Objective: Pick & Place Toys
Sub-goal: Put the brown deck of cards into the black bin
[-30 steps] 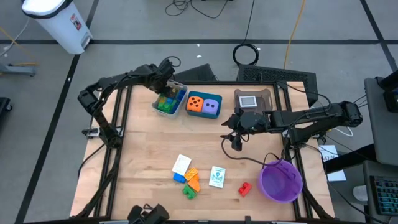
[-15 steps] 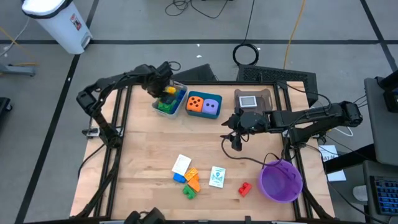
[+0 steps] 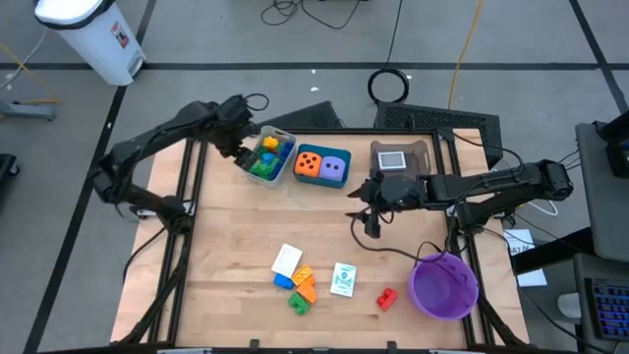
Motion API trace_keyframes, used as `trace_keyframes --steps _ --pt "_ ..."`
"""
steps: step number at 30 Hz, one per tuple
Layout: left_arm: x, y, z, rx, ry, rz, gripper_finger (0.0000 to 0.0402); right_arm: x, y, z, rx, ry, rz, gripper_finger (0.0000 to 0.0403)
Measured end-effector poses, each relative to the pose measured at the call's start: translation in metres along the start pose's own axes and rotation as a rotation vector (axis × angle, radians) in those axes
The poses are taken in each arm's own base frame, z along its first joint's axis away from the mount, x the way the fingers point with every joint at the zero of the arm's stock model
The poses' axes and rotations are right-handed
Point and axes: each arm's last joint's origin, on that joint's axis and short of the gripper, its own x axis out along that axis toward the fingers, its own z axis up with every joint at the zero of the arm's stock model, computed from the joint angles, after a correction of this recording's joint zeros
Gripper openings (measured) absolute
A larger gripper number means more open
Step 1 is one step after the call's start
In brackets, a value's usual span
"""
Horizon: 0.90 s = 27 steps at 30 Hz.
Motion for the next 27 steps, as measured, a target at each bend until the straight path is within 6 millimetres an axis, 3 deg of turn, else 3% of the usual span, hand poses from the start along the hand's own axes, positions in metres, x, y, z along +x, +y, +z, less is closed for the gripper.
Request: trace_keyframes --steps 4,9,19,27 --pt "-0.021 -0.021 -0.017 0.040 -0.067 -0.104 0.0209 0.000 0.001 0.007 0.009 -0.069 0.010 0.0251" --pt "-0.033 -0.061 -0.039 0.173 -0.116 -0.187 0.0209 -0.001 0.002 0.013 0.019 -0.137 0.020 0.0251" --pt "-0.032 -0.160 -0.080 0.379 -0.240 -0.347 0.0209 -0.001 0.002 0.014 0.045 -0.145 0.023 0.0251" --pt "-0.023 -0.211 -0.119 0.385 -0.267 -0.393 0.0209 -0.001 0.002 0.014 0.045 -0.146 0.024 0.0251"
